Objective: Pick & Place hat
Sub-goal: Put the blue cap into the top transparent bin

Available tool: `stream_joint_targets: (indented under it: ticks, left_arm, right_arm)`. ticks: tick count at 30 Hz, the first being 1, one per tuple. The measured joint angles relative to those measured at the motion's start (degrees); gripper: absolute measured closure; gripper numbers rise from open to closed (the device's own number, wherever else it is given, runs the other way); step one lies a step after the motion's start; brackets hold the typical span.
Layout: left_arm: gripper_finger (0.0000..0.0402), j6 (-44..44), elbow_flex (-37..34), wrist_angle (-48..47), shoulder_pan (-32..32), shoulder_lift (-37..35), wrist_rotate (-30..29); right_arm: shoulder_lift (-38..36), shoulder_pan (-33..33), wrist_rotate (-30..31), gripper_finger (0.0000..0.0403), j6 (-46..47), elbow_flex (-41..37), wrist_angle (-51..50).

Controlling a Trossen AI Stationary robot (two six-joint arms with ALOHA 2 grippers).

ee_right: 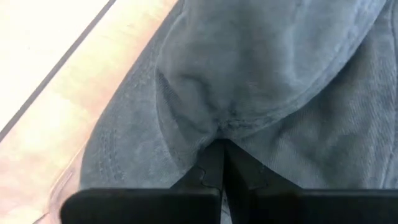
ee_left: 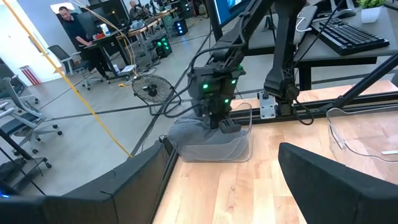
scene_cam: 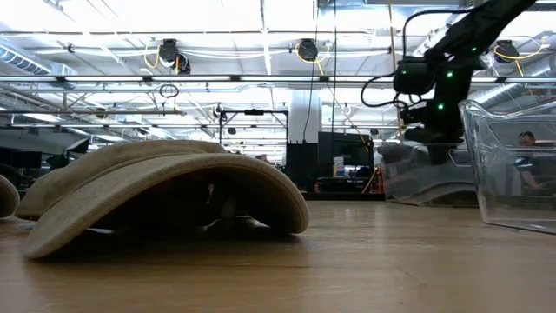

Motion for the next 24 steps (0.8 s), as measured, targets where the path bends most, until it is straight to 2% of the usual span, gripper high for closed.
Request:
stream_joint_targets:
  ticks: [7,11,16,24]
  left_arm:
    - [0.0078,0.00,0.00,0.01,0.01,0.00,-0.01]
    - [0.0078,0.00,0.00,-0.01,0.01,0.00,0.00]
    - [0.0078,0.00,0.00,0.00,0.01,0.00,0.00]
    - [0.0078,0.00,0.00,0.01,0.01,0.00,0.00]
  right_arm:
    - [-11.95,3.49,-2.78,0.0403,0.93,1.60,-3.78]
    - [-14.95,6.54,-3.73,0.0403,2.64,1.57,-6.73]
    - [-14.20,9.12,-3.15,0.0403,3.42,1.68,-6.37]
    - [-6.17,9.46,-2.63,0.0403,3.87,1.26,-5.45]
